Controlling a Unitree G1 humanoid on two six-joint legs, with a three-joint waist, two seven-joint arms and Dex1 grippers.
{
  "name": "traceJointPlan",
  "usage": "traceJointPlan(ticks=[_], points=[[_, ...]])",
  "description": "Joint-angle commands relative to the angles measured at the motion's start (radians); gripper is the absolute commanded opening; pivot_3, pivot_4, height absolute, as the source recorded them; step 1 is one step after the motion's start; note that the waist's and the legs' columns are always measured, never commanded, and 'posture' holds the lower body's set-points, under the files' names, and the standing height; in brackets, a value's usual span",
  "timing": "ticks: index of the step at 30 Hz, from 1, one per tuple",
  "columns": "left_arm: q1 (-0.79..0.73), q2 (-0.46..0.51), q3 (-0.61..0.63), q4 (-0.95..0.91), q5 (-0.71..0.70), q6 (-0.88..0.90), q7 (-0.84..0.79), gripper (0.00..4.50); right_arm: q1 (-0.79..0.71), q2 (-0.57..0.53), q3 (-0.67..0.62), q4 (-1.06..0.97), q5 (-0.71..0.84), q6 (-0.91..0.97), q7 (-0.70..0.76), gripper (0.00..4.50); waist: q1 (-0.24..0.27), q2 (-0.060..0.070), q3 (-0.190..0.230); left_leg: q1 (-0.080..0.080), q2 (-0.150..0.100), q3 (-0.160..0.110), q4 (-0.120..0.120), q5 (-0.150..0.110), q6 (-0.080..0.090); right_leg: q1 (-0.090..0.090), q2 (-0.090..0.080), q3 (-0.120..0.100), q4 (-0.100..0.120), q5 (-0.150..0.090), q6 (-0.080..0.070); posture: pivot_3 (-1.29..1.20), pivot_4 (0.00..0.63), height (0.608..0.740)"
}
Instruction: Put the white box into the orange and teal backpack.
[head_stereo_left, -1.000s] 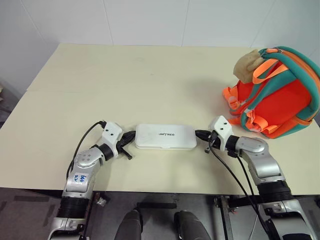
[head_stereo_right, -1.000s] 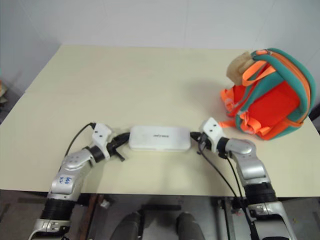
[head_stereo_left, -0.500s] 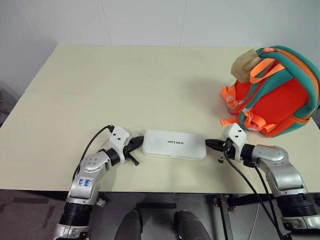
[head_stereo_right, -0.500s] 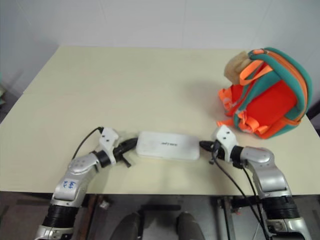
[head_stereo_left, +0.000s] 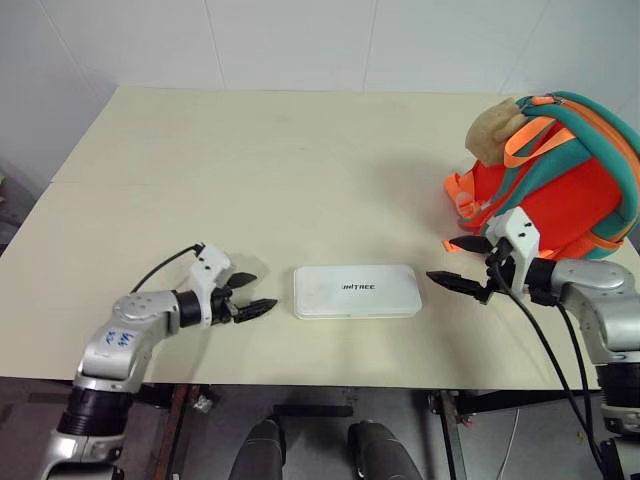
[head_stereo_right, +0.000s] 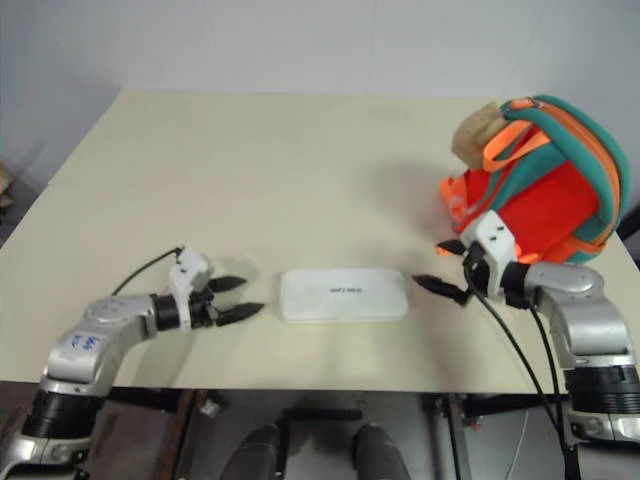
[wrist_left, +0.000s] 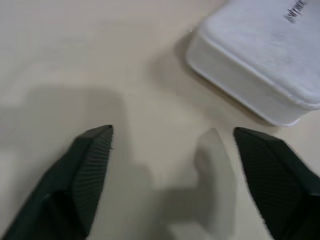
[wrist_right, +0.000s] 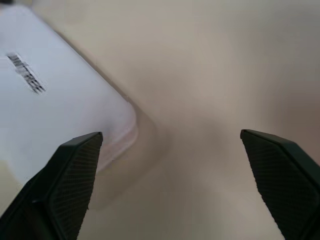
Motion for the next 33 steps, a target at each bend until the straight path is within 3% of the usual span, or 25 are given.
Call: traceJointPlan(ticks=[1, 5, 9, 19, 33], points=[[-0.065, 0.003, 0.032, 0.056, -0.095, 0.149, -0.042, 4.48, -0.034, -0.067, -0.037, -0.101, 0.120, 0.270, -0.007, 4.50, 0.000, 0.000, 0.000, 0.000, 0.000, 0.000, 0.000, 0.000, 0.000, 0.000, 0.000, 0.000, 0.000, 0.000, 0.000, 0.00, 0.150, 0.740], [-0.174, -0.025, 0.058, 0.101, -0.253, 0.492, -0.048, 4.48, -0.108, -0.060, -0.062, -0.116, 0.237, 0.563, -0.068, 4.50, -0.001, -0.001, 0.000, -0.001, 0.000, -0.001, 0.000, 0.000, 0.000, 0.000, 0.000, -0.001, 0.000, 0.000, 0.000, 0.00, 0.150, 0.740], [-0.210, -0.039, 0.052, 0.107, -0.302, 0.631, -0.029, 4.48, -0.130, -0.059, -0.026, -0.131, 0.278, 0.702, -0.106, 4.50, -0.004, -0.001, 0.000, -0.001, 0.000, -0.001, -0.001, -0.001, 0.000, -0.001, 0.000, -0.001, -0.001, -0.001, 0.000, 0.00, 0.150, 0.740], [-0.277, -0.161, 0.057, 0.242, -0.266, 0.684, 0.092, 4.48, -0.154, 0.006, 0.101, -0.056, 0.230, 0.630, -0.139, 4.50, 0.001, -0.001, 0.000, -0.001, -0.001, 0.000, 0.000, -0.001, 0.000, -0.001, 0.000, 0.000, 0.000, -0.001, 0.001, 0.00, 0.150, 0.740], [-0.344, -0.227, 0.088, 0.296, -0.354, 0.897, 0.081, 4.48, -0.215, 0.016, 0.163, -0.019, 0.214, 0.578, -0.124, 4.50, 0.000, -0.001, 0.000, -0.001, -0.001, 0.000, 0.000, -0.001, 0.000, 0.000, -0.001, 0.000, -0.002, 0.000, 0.002, 0.00, 0.150, 0.740]])
